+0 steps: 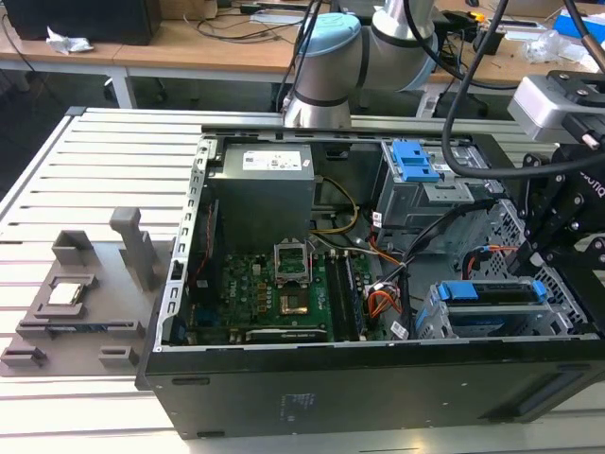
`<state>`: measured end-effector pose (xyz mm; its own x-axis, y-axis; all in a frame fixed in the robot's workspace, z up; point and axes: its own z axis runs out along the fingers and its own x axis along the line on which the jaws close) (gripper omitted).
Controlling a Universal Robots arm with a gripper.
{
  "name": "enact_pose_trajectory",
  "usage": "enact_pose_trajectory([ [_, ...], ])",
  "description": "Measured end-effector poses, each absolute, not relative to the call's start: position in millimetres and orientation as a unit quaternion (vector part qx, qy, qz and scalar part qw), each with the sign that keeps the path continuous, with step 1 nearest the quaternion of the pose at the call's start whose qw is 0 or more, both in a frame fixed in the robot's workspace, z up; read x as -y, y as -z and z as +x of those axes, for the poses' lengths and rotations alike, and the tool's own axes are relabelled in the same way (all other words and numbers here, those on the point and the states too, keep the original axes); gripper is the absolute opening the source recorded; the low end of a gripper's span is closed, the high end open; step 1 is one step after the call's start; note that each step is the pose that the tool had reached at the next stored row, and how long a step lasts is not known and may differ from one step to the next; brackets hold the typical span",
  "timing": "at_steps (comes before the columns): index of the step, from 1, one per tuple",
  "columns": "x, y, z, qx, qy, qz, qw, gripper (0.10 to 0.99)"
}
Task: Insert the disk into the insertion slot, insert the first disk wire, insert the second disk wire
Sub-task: 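Insert the disk into the insertion slot, then insert the first disk wire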
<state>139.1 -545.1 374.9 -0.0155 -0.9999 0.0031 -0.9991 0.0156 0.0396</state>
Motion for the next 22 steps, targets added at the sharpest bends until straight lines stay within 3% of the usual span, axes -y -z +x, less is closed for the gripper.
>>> enact_pose_trajectory([
  [12,545,-375,139,0.712,0.013,0.701,0.015,0.106],
  [14,545,-375,139,0.712,0.013,0.701,0.015,0.235],
  [15,545,-375,139,0.712,0.013,0.701,0.015,0.235],
  [17,545,-375,139,0.712,0.013,0.701,0.015,0.361],
  [22,533,-375,139,0.712,0.013,0.702,0.015,0.361],
])
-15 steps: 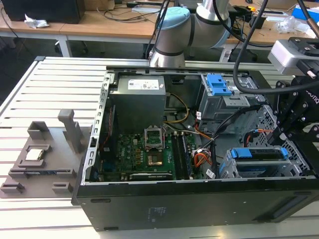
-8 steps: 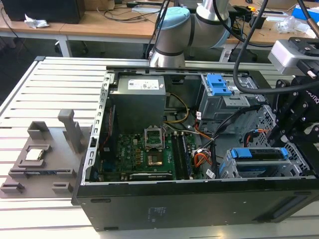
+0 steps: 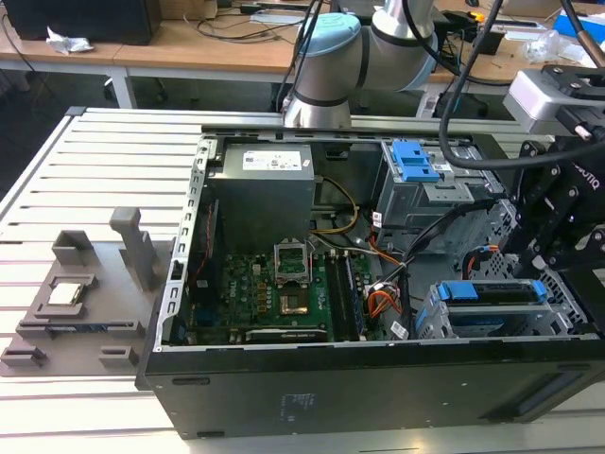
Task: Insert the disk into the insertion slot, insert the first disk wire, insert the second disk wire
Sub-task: 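Insert the first disk wire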
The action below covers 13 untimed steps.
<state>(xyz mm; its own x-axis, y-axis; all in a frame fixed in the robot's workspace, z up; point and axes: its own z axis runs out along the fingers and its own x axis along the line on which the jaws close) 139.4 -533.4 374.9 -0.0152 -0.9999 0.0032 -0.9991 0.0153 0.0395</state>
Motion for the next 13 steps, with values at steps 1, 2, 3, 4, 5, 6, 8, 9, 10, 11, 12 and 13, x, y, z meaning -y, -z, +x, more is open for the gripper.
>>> enact_pose_trajectory([
  [1,530,-375,139,0.712,0.013,0.702,0.015,0.361],
  [2,528,-375,139,0.712,0.013,0.702,0.015,0.361],
  [3,525,-375,139,0.712,0.013,0.702,0.015,0.361],
  [4,520,-375,139,0.712,0.013,0.702,0.015,0.361],
  [5,515,-375,139,0.712,0.013,0.702,0.015,0.361],
  [6,513,-375,139,0.712,0.013,0.702,0.015,0.361],
  [8,512,-373,141,0.709,0.012,0.705,0.016,0.361],
  [9,512,-371,143,0.707,0.011,0.707,0.017,0.361],
  [10,512,-368,146,0.705,0.010,0.709,0.019,0.361],
  [11,511,-366,148,0.703,0.009,0.711,0.020,0.361],
  [12,511,-365,149,0.702,0.008,0.712,0.020,0.361],
  [13,510,-363,150,0.700,0.008,0.714,0.020,0.361],
])
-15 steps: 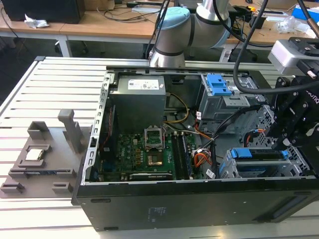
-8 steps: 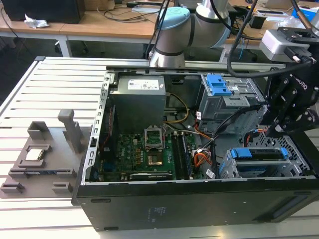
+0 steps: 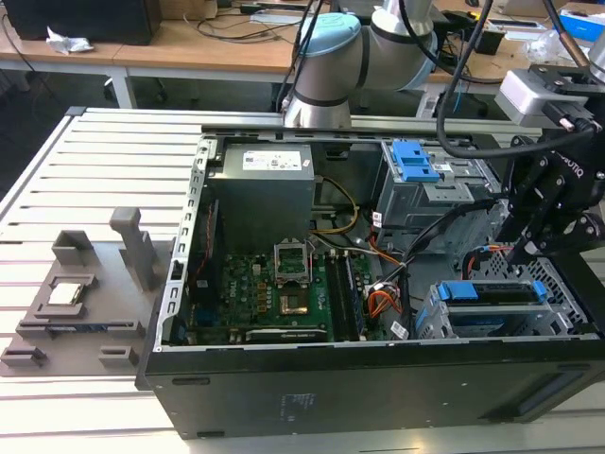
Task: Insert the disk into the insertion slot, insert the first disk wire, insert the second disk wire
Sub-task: 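Insert the first disk wire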
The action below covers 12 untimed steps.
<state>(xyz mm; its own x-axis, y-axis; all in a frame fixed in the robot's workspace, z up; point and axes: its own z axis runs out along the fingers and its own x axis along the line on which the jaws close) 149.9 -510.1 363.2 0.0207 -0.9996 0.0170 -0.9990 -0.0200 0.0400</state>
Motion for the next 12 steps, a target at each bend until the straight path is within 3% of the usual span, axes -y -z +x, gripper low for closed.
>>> enact_pose_trajectory([
  [12,503,-354,170,0.681,0.004,0.732,0.024,0.361],
])
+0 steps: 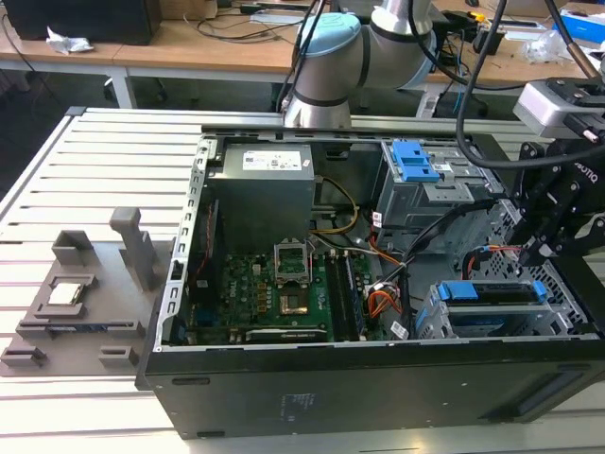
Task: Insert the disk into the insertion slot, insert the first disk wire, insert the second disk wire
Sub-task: 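Insert the first disk wire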
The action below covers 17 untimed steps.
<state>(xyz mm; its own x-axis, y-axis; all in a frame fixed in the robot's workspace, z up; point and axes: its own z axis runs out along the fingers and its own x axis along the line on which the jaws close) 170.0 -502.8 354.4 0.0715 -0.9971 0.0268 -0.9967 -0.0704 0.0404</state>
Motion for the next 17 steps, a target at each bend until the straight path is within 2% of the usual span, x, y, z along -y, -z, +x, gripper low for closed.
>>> enact_pose_trajectory([
  [17,502.0,-351.7,170.9,0.622,0.000,0.783,0.026,0.361],
])
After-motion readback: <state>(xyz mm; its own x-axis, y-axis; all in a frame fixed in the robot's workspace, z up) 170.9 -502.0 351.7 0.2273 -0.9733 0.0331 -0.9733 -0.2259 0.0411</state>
